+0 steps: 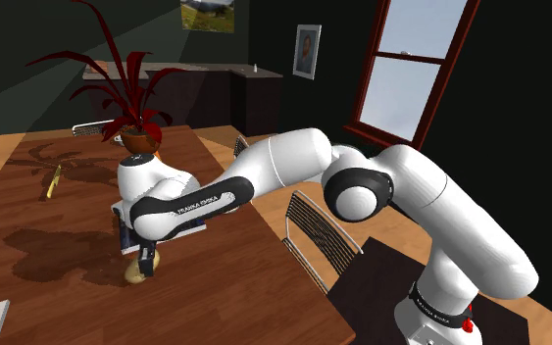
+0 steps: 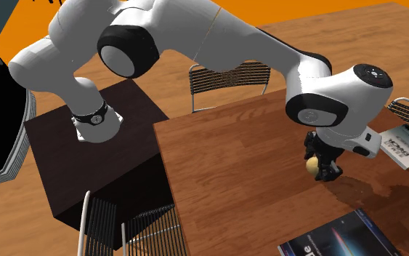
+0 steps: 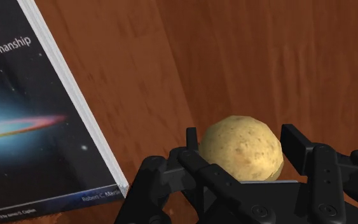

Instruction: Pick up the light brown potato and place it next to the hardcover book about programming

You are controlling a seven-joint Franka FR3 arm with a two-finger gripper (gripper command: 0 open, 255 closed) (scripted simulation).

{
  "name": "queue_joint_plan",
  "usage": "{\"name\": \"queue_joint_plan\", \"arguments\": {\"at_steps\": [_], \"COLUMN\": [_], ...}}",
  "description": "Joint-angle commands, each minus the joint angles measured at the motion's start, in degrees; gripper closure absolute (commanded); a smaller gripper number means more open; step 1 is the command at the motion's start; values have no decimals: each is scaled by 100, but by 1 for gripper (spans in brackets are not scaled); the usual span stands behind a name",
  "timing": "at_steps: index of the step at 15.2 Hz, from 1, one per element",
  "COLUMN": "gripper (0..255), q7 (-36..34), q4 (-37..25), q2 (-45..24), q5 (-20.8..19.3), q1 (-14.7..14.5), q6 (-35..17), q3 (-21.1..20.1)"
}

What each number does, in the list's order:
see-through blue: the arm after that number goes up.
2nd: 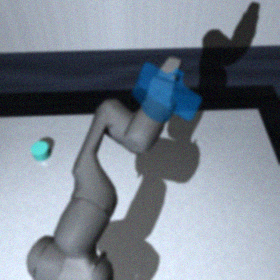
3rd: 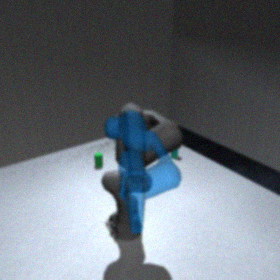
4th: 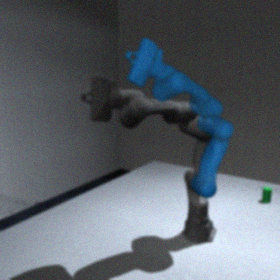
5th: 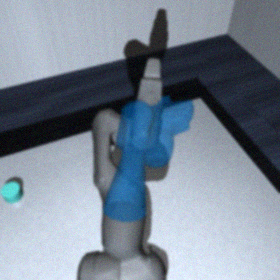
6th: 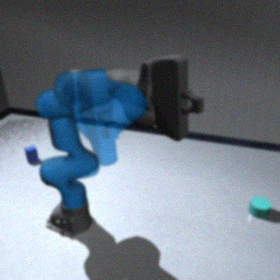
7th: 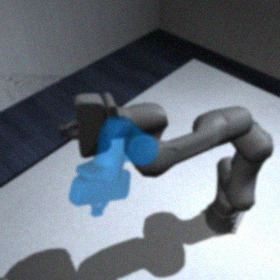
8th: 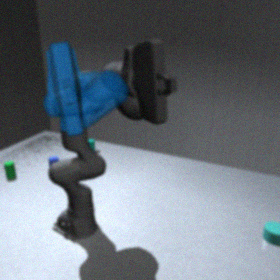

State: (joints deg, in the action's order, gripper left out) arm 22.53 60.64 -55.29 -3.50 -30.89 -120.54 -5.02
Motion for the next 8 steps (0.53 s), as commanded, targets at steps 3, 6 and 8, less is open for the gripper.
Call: {"name": "queue_joint_plan", "arguments": {"at_steps": [3, 6, 8], "gripper": [255, 255, 255], "q7": [-2, -2, -2], "q4": [17, 16, 15], "q2": [-168, -214, -214], "q5": [-8, -10, -10], "q1": [-4, -5, -5], "q6": [-189, -233, -233], "q3": [8, 10, 10]}}
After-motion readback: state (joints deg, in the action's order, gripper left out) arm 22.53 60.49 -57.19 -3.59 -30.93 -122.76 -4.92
